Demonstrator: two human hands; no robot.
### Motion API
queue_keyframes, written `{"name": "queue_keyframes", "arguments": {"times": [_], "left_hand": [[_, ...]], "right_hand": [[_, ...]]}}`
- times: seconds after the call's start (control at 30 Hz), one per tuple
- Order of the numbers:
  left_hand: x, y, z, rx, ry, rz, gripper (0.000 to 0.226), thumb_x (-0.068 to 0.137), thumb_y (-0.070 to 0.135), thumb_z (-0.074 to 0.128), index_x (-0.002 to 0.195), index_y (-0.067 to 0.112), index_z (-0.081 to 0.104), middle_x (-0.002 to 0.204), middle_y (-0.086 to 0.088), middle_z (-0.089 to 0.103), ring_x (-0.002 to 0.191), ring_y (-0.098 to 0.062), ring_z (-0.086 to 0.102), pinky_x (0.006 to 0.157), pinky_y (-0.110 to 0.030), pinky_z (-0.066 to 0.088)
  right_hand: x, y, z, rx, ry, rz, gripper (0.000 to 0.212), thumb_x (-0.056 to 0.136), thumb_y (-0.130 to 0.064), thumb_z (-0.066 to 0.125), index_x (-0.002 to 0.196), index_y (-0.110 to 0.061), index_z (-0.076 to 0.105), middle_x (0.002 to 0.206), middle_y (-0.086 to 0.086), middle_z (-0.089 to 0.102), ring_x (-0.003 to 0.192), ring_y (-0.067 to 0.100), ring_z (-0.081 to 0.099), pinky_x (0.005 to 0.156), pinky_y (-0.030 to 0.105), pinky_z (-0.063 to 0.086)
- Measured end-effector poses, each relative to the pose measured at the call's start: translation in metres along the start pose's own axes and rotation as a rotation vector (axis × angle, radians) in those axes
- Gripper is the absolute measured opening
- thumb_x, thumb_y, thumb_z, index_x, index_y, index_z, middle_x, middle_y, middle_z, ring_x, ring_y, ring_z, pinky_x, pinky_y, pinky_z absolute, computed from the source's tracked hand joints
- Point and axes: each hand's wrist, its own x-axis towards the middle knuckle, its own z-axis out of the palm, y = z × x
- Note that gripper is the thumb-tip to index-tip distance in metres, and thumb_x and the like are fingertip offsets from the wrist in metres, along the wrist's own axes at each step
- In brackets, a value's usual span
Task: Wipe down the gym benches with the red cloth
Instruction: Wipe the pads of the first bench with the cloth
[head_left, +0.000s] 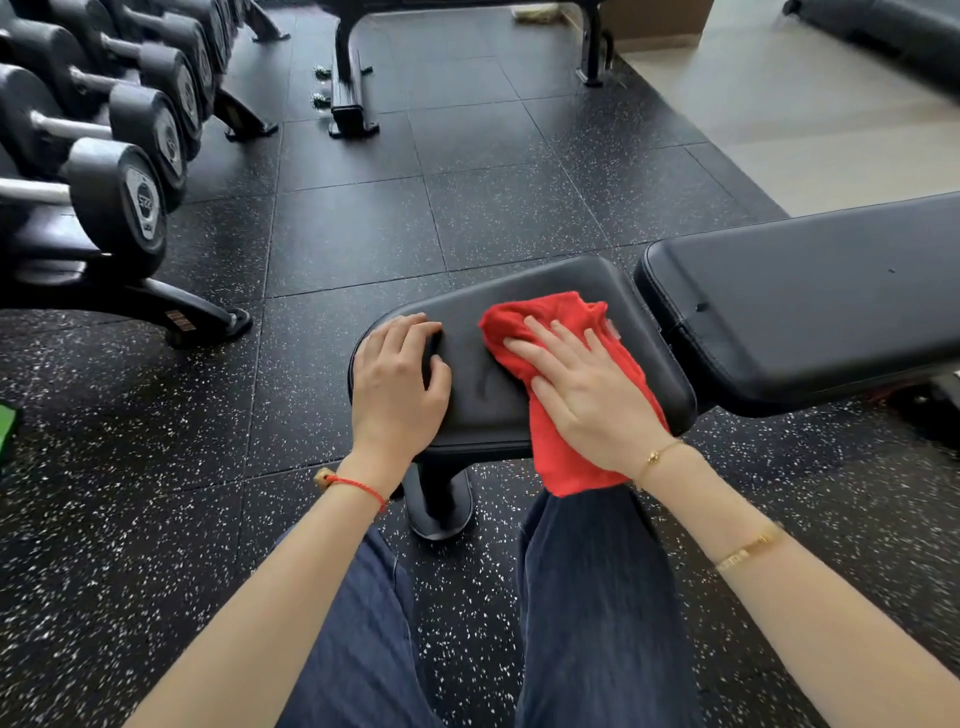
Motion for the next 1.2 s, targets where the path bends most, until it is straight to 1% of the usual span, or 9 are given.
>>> {"name": "queue_keyframes", "arguments": {"times": [0.2,0.3,0.47,0.53,0.6,0.73,0.87,1.07,1.2], "left_hand": [[0.0,0.003,0.0,0.018,0.005,-0.005,0.038,0.087,0.024,0.048,0.121,0.015,0.061,0.132,-0.001,0.06,0.127,-0.024,0.049,0.112,-0.041,0.034],[0.0,0.003,0.001,0.01,0.024,-0.013,0.037,0.086,0.024,0.049,0.119,0.017,0.062,0.129,0.0,0.061,0.125,-0.023,0.05,0.111,-0.038,0.034],[-0.001,0.001,0.002,-0.011,0.031,-0.006,0.036,0.086,0.022,0.052,0.119,0.017,0.063,0.129,0.0,0.061,0.125,-0.022,0.05,0.111,-0.037,0.033],[-0.001,0.0,0.002,-0.012,0.021,0.001,0.037,0.087,0.021,0.052,0.121,0.016,0.063,0.13,0.0,0.061,0.126,-0.022,0.049,0.112,-0.037,0.033],[-0.001,0.0,0.001,-0.013,0.012,0.003,0.037,0.088,0.02,0.052,0.122,0.014,0.062,0.131,-0.001,0.06,0.127,-0.023,0.049,0.113,-0.039,0.033],[-0.001,0.005,0.0,0.004,0.006,-0.005,0.035,0.088,0.017,0.055,0.121,0.013,0.062,0.131,-0.003,0.061,0.127,-0.024,0.049,0.113,-0.039,0.034],[-0.001,0.007,-0.003,-0.012,0.016,-0.023,0.033,0.087,0.017,0.055,0.119,0.014,0.063,0.129,-0.002,0.062,0.125,-0.024,0.051,0.112,-0.041,0.035],[-0.002,0.006,-0.005,-0.037,0.019,-0.042,0.032,0.089,0.014,0.053,0.119,0.013,0.062,0.128,-0.003,0.062,0.125,-0.025,0.05,0.111,-0.042,0.034],[-0.002,0.007,-0.008,-0.018,-0.015,-0.035,0.032,0.09,0.013,0.054,0.121,0.011,0.061,0.129,-0.005,0.06,0.126,-0.027,0.049,0.112,-0.042,0.033]], "right_hand": [[0.066,0.04,-0.013,-0.02,-0.021,0.344,0.05,0.103,-0.028,0.029,0.152,-0.031,0.019,0.163,0.0,0.005,0.149,0.028,0.005,0.12,0.048,-0.001],[0.07,0.021,-0.009,-0.029,-0.046,0.258,0.05,0.103,-0.027,0.028,0.152,-0.03,0.019,0.163,0.001,0.004,0.149,0.029,0.005,0.12,0.047,-0.002],[0.017,0.004,-0.007,-0.013,-0.06,0.015,0.05,0.101,-0.032,0.034,0.151,-0.034,0.023,0.161,-0.005,0.012,0.149,0.022,0.01,0.121,0.043,0.003],[0.01,0.02,-0.013,-0.012,-0.045,0.048,0.052,0.1,-0.037,0.037,0.15,-0.036,0.023,0.161,-0.007,0.014,0.149,0.022,0.012,0.121,0.043,0.004],[0.016,0.043,-0.018,-0.018,-0.041,0.159,0.054,0.1,-0.041,0.037,0.151,-0.038,0.021,0.162,-0.007,0.011,0.149,0.024,0.01,0.12,0.045,0.004],[0.053,0.06,-0.018,0.007,-0.078,0.35,0.051,0.102,-0.039,0.029,0.151,-0.04,0.014,0.162,-0.007,0.001,0.149,0.03,0.002,0.119,0.051,0.0],[0.073,0.033,-0.008,0.001,-0.054,0.278,0.049,0.103,-0.032,0.028,0.151,-0.035,0.018,0.163,-0.002,0.002,0.149,0.03,0.005,0.12,0.047,-0.002],[0.031,-0.003,0.001,0.035,-0.069,0.011,0.048,0.103,-0.029,0.03,0.15,-0.034,0.022,0.162,-0.006,0.009,0.15,0.022,0.006,0.121,0.043,-0.001],[0.039,0.006,-0.002,0.03,-0.051,0.093,0.048,0.103,-0.031,0.028,0.15,-0.036,0.023,0.162,-0.008,0.01,0.15,0.02,0.007,0.12,0.045,-0.003]]}}
